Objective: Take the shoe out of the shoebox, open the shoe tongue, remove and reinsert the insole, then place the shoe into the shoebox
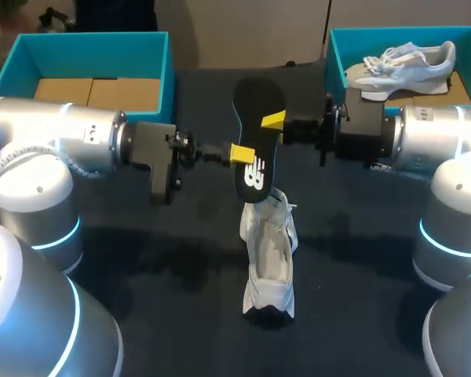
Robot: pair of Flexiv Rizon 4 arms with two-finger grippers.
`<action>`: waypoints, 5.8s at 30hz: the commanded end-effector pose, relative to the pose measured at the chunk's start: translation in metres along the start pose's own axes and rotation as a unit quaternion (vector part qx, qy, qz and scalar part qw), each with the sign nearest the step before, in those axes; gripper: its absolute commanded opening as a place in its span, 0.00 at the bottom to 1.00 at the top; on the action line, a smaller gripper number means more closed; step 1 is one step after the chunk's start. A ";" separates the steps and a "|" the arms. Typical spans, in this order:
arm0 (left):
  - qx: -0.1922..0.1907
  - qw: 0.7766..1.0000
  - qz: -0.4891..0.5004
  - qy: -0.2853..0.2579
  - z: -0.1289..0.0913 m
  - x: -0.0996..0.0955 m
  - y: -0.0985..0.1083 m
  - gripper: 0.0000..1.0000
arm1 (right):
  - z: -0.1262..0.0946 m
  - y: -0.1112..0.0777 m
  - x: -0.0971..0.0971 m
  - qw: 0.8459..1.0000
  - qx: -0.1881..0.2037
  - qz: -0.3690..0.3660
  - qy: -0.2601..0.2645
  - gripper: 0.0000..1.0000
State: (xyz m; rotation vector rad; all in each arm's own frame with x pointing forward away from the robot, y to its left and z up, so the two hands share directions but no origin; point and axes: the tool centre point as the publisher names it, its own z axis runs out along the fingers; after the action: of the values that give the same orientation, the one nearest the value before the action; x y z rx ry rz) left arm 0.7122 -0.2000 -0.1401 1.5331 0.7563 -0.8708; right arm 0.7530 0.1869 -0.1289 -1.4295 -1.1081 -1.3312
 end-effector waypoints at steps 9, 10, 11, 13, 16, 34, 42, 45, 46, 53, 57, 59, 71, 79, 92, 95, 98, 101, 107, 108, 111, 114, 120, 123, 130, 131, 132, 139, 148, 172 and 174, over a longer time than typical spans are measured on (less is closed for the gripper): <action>0.002 0.999 -0.029 0.025 -0.023 0.002 -0.005 1.00 | 0.003 -0.003 -0.011 1.000 0.017 -0.018 -0.007 0.00; 0.000 0.999 -0.034 0.026 -0.028 0.002 -0.006 1.00 | 0.002 -0.003 -0.014 1.000 0.018 -0.017 -0.007 0.00; 0.001 0.999 -0.042 0.031 -0.031 0.002 -0.006 1.00 | 0.002 -0.003 -0.017 1.000 0.018 -0.017 -0.007 0.00; 0.004 0.998 -0.049 0.038 -0.039 0.001 -0.007 1.00 | 0.001 -0.002 -0.022 1.000 0.018 -0.015 -0.007 0.00; 0.018 0.996 -0.062 0.063 -0.050 0.001 -0.007 1.00 | 0.001 -0.002 -0.026 0.999 0.022 -0.019 -0.017 0.00; 0.105 0.966 -0.156 0.179 -0.083 -0.001 0.013 1.00 | 0.005 -0.001 -0.044 0.999 0.026 -0.028 -0.030 0.00; 0.132 0.949 -0.182 0.222 -0.089 -0.001 0.028 1.00 | 0.005 -0.001 -0.044 0.999 0.026 -0.028 -0.030 0.00; 0.140 0.942 -0.192 0.237 -0.093 -0.004 0.035 1.00 | 0.005 -0.001 -0.044 0.999 0.026 -0.028 -0.030 0.00; 0.141 0.940 -0.197 0.242 -0.095 -0.005 0.038 1.00 | 0.005 -0.001 -0.044 0.999 0.026 -0.028 -0.030 0.00; 0.163 0.923 -0.201 0.285 -0.103 -0.014 0.056 1.00 | 0.005 -0.001 -0.044 0.999 0.026 -0.028 -0.030 0.00; 0.169 0.916 -0.199 0.304 -0.106 -0.023 0.068 1.00 | 0.005 -0.001 -0.044 0.999 0.026 -0.028 -0.030 0.00; 0.171 0.912 -0.200 0.313 -0.108 -0.026 0.074 1.00 | 0.005 -0.001 -0.044 0.999 0.026 -0.028 -0.030 0.00; 0.177 0.893 -0.190 0.369 -0.111 -0.036 0.092 1.00 | 0.005 -0.001 -0.044 0.999 0.026 -0.028 -0.030 0.00; 0.194 0.878 -0.195 0.392 -0.102 -0.036 0.102 1.00 | 0.005 -0.001 -0.044 0.999 0.026 -0.028 -0.030 0.00; 0.235 0.831 -0.213 0.457 -0.072 -0.039 0.124 1.00 | 0.005 -0.001 -0.044 0.999 0.026 -0.028 -0.030 0.00; 0.243 0.812 -0.219 0.483 -0.064 -0.036 0.132 1.00 | 0.005 -0.001 -0.044 0.999 0.026 -0.028 -0.030 0.00; 0.249 0.792 -0.226 0.509 -0.058 -0.034 0.138 1.00 | 0.005 -0.001 -0.044 0.999 0.026 -0.028 -0.030 0.00; 0.249 0.776 -0.231 0.531 -0.053 -0.032 0.144 1.00 | 0.005 -0.001 -0.044 0.999 0.026 -0.028 -0.030 0.00; 0.266 0.745 -0.240 0.562 -0.035 -0.027 0.152 1.00 | 0.005 -0.001 -0.044 0.999 0.026 -0.028 -0.030 0.00; 0.267 0.742 -0.239 0.567 -0.032 -0.026 0.154 1.00 | 0.005 -0.001 -0.044 0.999 0.026 -0.028 -0.030 0.00; 0.270 0.729 -0.228 0.587 -0.021 -0.025 0.155 1.00 | 0.005 -0.001 -0.044 0.999 0.026 -0.028 -0.030 0.00; 0.269 0.717 -0.216 0.606 -0.013 -0.024 0.155 1.00 | 0.005 -0.001 -0.044 0.999 0.026 -0.028 -0.030 0.00; 0.257 0.706 -0.211 0.625 -0.010 -0.023 0.156 1.00 | 0.005 -0.001 -0.044 0.999 0.026 -0.028 -0.030 0.00; 0.250 0.707 -0.210 0.627 -0.009 -0.023 0.156 1.00 | 0.005 -0.001 -0.044 0.999 0.026 -0.028 -0.030 0.00; 0.245 0.714 -0.215 0.620 -0.008 -0.020 0.153 1.00 | 0.005 -0.001 -0.044 0.999 0.026 -0.028 -0.030 0.00; 0.245 0.714 -0.215 0.619 -0.008 -0.020 0.153 1.00 | 0.005 -0.001 -0.044 0.999 0.026 -0.028 -0.030 0.00; 0.244 0.715 -0.215 0.618 -0.008 -0.020 0.153 1.00 | 0.005 -0.001 -0.044 0.999 0.026 -0.028 -0.030 0.00; 0.224 0.748 -0.224 0.583 -0.009 -0.023 0.149 1.00 | 0.005 -0.001 -0.044 0.999 0.026 -0.028 -0.030 0.00; 0.170 0.825 -0.233 0.486 -0.026 -0.037 0.129 1.00 | 0.005 -0.001 -0.044 0.999 0.026 -0.028 -0.030 0.00; 0.047 0.936 -0.244 0.247 -0.088 -0.058 0.084 1.00 | 0.005 -0.001 -0.044 0.999 0.026 -0.028 -0.030 0.00; 0.041 0.942 -0.242 0.229 -0.091 -0.053 0.083 1.00 | 0.005 -0.001 -0.044 0.999 0.026 -0.028 -0.030 0.00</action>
State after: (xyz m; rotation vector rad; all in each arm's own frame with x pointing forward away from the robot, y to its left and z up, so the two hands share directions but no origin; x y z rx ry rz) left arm 0.7707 -0.1284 -0.0373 1.9984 1.7440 -0.6811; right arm 0.7521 0.1880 -0.1717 -1.4152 -1.2230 -1.2942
